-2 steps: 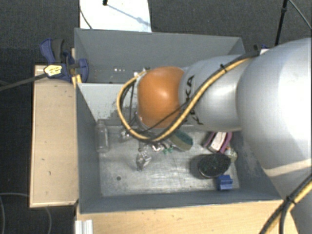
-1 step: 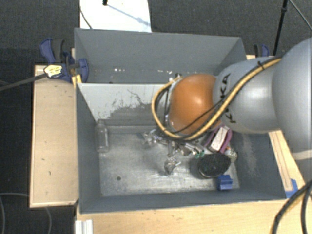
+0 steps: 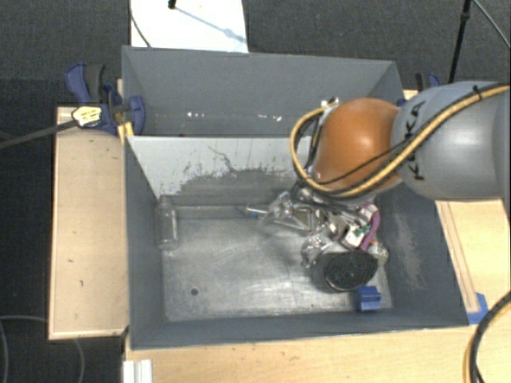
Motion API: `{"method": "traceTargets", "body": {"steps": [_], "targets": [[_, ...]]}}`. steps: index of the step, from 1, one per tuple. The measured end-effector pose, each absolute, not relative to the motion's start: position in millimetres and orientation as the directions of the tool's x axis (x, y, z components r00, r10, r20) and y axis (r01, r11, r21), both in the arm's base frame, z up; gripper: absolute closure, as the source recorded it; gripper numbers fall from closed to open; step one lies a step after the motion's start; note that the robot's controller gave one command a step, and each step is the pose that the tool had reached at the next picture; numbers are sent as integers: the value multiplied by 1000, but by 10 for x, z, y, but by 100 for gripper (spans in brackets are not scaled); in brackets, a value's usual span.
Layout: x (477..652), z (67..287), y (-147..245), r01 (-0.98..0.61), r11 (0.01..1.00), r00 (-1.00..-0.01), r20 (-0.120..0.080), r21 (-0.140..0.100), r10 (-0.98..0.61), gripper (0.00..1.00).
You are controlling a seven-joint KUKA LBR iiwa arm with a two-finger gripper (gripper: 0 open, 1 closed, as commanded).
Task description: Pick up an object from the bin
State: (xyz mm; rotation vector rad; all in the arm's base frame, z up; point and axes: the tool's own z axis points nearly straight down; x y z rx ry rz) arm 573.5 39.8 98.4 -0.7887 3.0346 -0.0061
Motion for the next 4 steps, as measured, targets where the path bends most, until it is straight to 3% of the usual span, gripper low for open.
{"method": "traceTargets", "body": {"steps": [1, 2, 3, 4], "targets": [[5145, 1209, -386, -677, 736, -736, -1, -1, -677, 0], [5875, 731, -858, -795, 606, -606, -19, 4, -795, 0], [5870, 739, -899, -793, 609, -609, -12, 0, -793, 100], [5742, 2149, -1200, -975, 221, -221, -1, -6, -975, 100]]}}
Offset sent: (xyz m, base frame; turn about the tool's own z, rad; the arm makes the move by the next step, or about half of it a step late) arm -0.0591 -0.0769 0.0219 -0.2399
